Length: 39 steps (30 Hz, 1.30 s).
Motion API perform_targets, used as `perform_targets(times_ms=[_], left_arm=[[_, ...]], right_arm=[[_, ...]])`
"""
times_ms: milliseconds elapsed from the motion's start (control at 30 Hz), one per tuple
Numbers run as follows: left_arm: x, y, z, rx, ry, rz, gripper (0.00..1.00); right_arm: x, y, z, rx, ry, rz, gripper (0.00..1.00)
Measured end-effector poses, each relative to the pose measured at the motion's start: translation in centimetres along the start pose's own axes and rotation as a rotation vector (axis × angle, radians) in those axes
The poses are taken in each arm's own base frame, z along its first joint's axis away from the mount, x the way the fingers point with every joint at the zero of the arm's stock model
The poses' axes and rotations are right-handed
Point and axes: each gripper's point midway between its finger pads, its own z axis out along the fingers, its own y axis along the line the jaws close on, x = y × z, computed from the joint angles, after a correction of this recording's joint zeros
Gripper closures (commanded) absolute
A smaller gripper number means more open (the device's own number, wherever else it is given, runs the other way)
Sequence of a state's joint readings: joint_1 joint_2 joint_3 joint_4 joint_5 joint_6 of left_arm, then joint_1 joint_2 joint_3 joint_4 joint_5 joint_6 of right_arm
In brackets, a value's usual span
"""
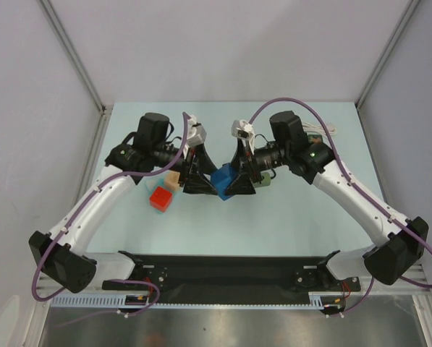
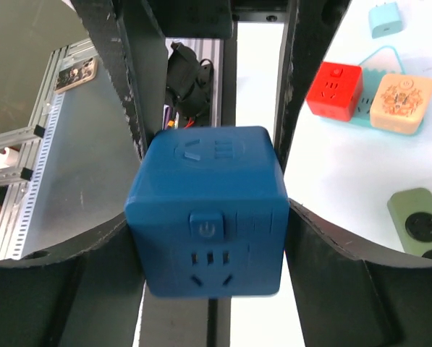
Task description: Insert the plug
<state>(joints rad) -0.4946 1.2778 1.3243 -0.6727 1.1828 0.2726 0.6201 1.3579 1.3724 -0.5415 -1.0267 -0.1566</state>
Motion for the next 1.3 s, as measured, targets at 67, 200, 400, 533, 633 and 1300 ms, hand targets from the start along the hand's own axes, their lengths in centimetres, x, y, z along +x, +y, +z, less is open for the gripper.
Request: perform_targets(times_ms=[67, 200, 400, 533, 633, 1300], left_arm=[[0.0, 0.0, 0.1, 0.001, 0.002, 0.0, 1.0], [0.2, 0.3, 0.2, 0.001, 0.005, -0.002, 1.0], [0.4, 0.7, 0.3, -0.005, 0.011, -0.011, 1.0], [0.6, 1.1, 0.3, -0.015, 0.017, -0.024, 0.32], [0.5, 1.8, 0.4, -0.059, 0.025, -0.022, 0.06], [6.7, 16.3, -9.9, -1.056, 0.003, -0.393, 0.0]], right_arm=[[-0.1, -0.1, 0.3, -0.004, -0.002, -0.005, 0.25], [-0.1, -0.4, 0.5, -0.007, -0.005, -0.008, 0.34], [0.0, -0.5, 0.7, -0.015, -0.002, -0.001, 0.53], [0.1, -0.7, 0.7, -0.007, 0.001, -0.005, 1.0], [0.0, -1.6, 0.5, 0.038, -0.001, 0.009, 1.0], [10.0, -19.4, -4.2, 0.969, 0.315, 0.678, 1.0]])
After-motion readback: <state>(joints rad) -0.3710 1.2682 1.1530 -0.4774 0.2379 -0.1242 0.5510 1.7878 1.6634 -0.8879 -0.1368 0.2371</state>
